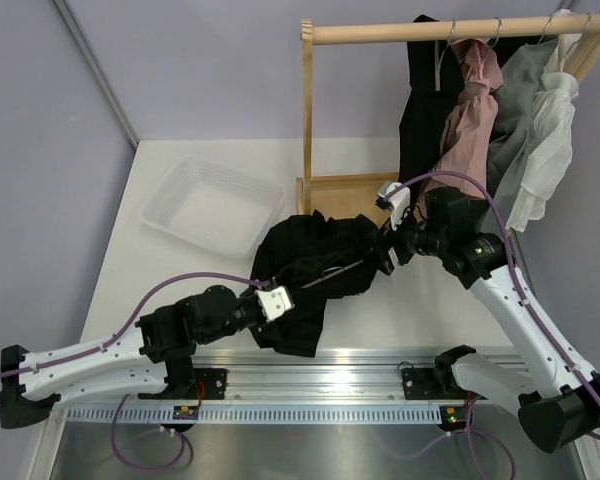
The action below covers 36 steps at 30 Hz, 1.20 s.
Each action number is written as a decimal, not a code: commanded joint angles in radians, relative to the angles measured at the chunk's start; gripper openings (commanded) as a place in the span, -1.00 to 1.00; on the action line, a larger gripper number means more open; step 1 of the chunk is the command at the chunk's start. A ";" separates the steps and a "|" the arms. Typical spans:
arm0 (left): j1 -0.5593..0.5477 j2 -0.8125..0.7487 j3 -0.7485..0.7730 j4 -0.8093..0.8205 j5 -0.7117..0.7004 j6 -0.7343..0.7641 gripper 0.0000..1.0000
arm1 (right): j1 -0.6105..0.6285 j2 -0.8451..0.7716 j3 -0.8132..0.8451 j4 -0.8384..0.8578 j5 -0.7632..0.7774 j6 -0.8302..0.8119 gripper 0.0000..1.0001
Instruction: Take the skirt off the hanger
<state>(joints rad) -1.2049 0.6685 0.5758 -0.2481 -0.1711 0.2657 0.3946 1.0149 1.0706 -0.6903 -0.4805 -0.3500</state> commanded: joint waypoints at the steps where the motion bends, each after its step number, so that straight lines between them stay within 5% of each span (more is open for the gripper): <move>1: -0.013 -0.015 0.068 0.132 -0.076 0.036 -1.00 | 0.015 0.042 -0.015 0.095 0.111 0.169 0.59; 9: -0.028 -0.012 0.101 0.147 -0.087 0.041 -1.00 | 0.050 0.149 -0.001 0.150 0.249 0.178 0.34; 12: -0.031 -0.023 0.104 0.141 -0.091 0.038 -1.00 | 0.050 0.178 0.011 0.167 0.307 0.181 -0.10; 13: -0.031 -0.026 0.105 0.135 -0.103 0.037 -1.00 | 0.049 0.177 0.015 0.172 0.330 0.180 -0.49; 16: -0.031 -0.044 0.093 0.110 -0.122 0.032 -1.00 | 0.049 0.133 -0.010 0.205 0.440 0.164 -1.00; 21: -0.031 -0.086 0.078 0.084 -0.146 0.023 -1.00 | 0.041 0.093 -0.080 0.278 0.569 0.128 -1.00; 36: -0.031 -0.196 0.104 -0.029 -0.113 -0.010 -1.00 | -0.250 0.208 -0.089 0.397 0.442 0.117 -1.00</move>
<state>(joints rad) -1.2301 0.5694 0.6197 -0.2768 -0.2619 0.2642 0.3058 1.1805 0.9550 -0.3820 -0.3855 -0.0948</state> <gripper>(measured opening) 0.122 0.018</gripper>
